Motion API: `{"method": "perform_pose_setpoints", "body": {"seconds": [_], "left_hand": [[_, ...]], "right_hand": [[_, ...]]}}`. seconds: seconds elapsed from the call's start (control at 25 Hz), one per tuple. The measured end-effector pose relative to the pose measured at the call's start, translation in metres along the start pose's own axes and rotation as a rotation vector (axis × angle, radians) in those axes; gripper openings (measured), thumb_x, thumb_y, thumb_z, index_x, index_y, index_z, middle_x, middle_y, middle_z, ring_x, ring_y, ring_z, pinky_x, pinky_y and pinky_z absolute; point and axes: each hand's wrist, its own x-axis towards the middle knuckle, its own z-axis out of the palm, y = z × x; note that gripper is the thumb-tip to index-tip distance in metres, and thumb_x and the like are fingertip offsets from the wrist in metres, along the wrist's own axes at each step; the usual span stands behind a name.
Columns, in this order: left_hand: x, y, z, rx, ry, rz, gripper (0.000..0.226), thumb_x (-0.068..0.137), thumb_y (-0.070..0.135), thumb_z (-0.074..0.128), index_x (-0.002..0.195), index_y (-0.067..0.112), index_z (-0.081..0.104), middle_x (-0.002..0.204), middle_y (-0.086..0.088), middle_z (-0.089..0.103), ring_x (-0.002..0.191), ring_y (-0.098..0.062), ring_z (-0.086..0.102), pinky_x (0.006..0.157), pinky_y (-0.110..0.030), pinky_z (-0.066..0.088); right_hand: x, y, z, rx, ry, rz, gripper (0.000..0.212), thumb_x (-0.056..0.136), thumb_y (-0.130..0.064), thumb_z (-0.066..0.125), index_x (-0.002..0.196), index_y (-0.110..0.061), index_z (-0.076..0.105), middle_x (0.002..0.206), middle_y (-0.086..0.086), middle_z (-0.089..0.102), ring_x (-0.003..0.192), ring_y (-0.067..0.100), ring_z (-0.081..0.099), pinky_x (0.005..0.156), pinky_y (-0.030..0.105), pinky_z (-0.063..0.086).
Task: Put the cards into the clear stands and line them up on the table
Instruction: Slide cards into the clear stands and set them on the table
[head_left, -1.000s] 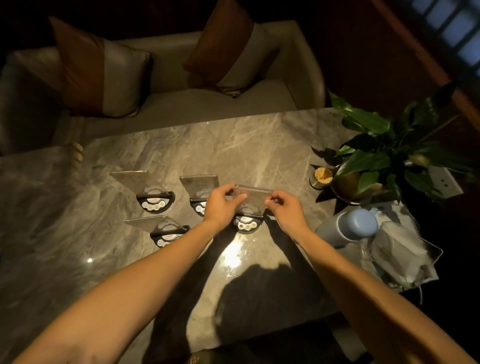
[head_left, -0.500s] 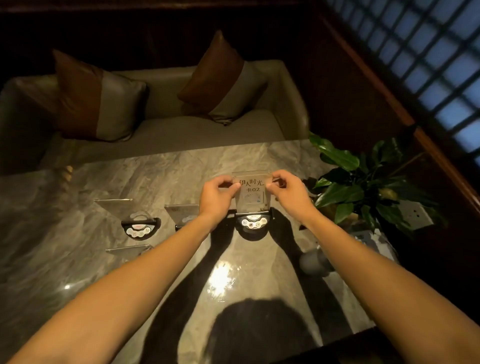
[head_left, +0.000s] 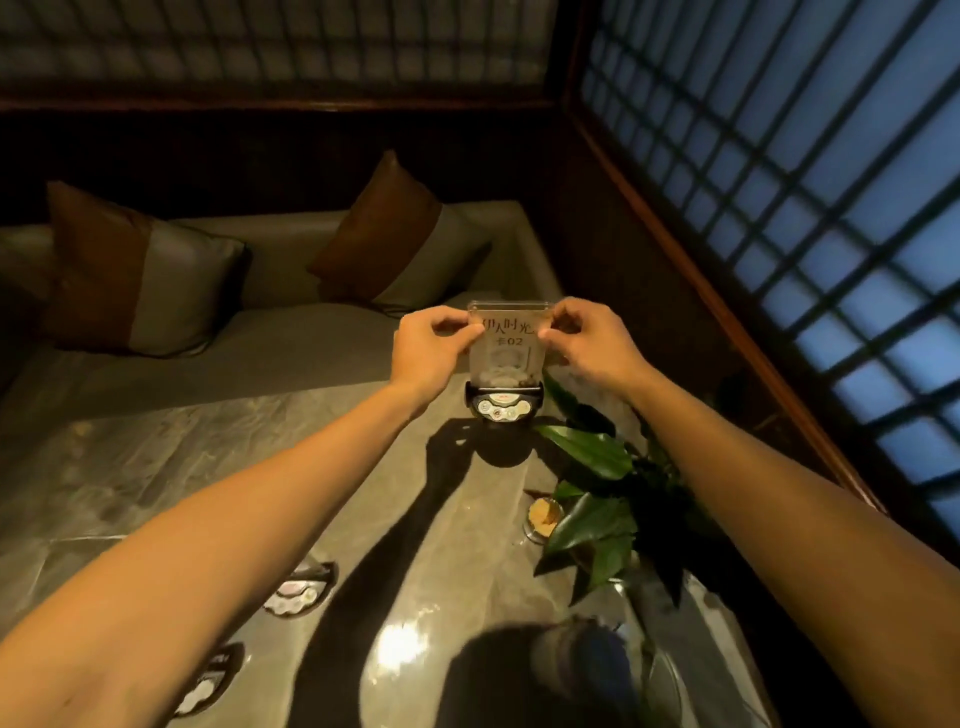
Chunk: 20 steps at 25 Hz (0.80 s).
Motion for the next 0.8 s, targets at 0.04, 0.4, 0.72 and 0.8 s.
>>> {"method": "perform_pose_setpoints", "body": {"seconds": [0.04,0.4,0.72,0.8], "left_hand": [[0.014,0.001,0.013,-0.009,-0.011,-0.003,0.015,0.087,0.016,0.077,0.101,0.012,0.077,0.094,0.001,0.075,0.089,-0.011,0.070,0.072,-0.018,0.058],[0.106,-0.036,0.137,-0.010,-0.047,-0.069,0.016,0.085,0.012,0.078,0.101,0.009,0.076,0.098,-0.007,0.075,0.095,-0.023,0.072,0.082,-0.032,0.061],[0.150,-0.070,0.217,-0.067,-0.100,-0.155,0.021,0.086,0.007,0.076,0.105,0.001,0.076,0.100,-0.013,0.075,0.096,-0.026,0.072,0.090,-0.042,0.059],[0.153,-0.074,0.227,-0.071,-0.111,-0.167,0.023,0.086,0.005,0.075,0.108,-0.003,0.074,0.103,-0.016,0.074,0.096,-0.025,0.070,0.092,-0.041,0.058]], "right_hand": [[0.014,0.010,-0.011,-0.014,-0.013,-0.006,0.009,0.096,-0.022,0.065,0.104,-0.020,0.069,0.107,-0.004,0.070,0.101,0.012,0.066,0.088,0.039,0.059],[0.111,0.127,-0.057,-0.076,-0.011,0.063,0.010,0.098,-0.023,0.063,0.106,-0.020,0.068,0.109,-0.002,0.072,0.100,0.016,0.069,0.083,0.042,0.062],[0.152,0.209,-0.071,-0.065,0.019,0.138,0.011,0.097,-0.020,0.064,0.106,-0.021,0.070,0.101,-0.004,0.071,0.093,0.013,0.069,0.082,0.040,0.062],[0.154,0.222,-0.071,-0.063,0.012,0.141,0.012,0.098,-0.019,0.063,0.107,-0.018,0.070,0.101,-0.003,0.072,0.091,0.015,0.070,0.080,0.040,0.062]]}}
